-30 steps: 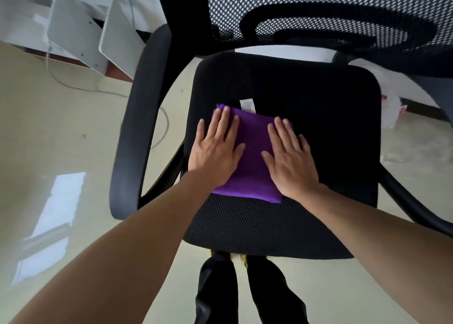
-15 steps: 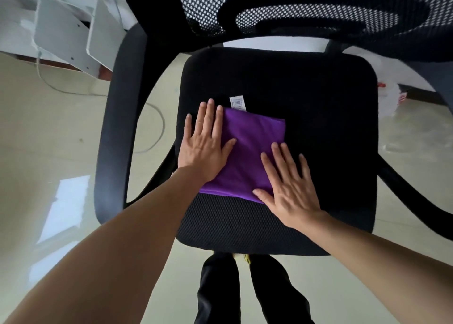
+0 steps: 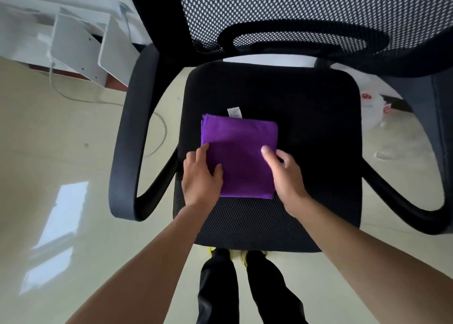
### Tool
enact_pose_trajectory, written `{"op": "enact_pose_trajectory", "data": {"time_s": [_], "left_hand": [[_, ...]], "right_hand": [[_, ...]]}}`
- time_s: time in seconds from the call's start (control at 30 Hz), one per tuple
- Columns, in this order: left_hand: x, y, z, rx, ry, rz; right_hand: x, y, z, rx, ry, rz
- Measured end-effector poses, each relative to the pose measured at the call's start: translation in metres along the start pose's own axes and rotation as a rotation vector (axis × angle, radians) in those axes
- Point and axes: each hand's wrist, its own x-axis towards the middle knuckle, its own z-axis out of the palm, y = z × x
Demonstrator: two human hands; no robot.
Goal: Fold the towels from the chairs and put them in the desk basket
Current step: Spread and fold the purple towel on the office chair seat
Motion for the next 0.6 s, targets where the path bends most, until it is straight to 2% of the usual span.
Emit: {"op": "enact_pose_trajectory", "data": {"time_s": [0.07,0.13,0.23,0.3,0.37,0.43,0.47,0.53,0.6], "left_hand": [[-0.004,0.008,-0.001,-0.123,0.018,-0.078],[-0.011,0.012,0.002,-0.178,-0.013,-0.111],[-0.029,0.012,0.010,-0.060,-0.048,-0.084],[-0.036,0.014,0.017,0.122,0.041,0.151],[-0.030,0.025,0.027,0.245,0.104,0.492],[-0.016,0.040,0.032,0.421,-0.017,0.754],[-0.009,0.046,0.035,0.541,-0.121,0.821],[0.010,0.047,0.037,0.722,-0.324,0.815],[0.019,0.044,0.036,0.789,-0.365,0.771]], "right_hand": [[0.010,-0.003,0.002,0.016,0.049,0.074],[0.016,0.003,-0.004,-0.040,0.073,0.071],[0.018,0.014,-0.030,-0.140,0.097,0.037],[0.019,0.020,-0.050,-0.210,0.123,-0.020],[0.019,0.026,-0.065,-0.234,0.118,-0.063],[0.020,0.028,-0.070,-0.241,0.079,-0.106],[0.022,0.030,-0.071,-0.238,0.072,-0.117],[0.025,0.031,-0.071,-0.230,0.076,-0.133],[0.025,0.034,-0.070,-0.216,0.070,-0.120]]}}
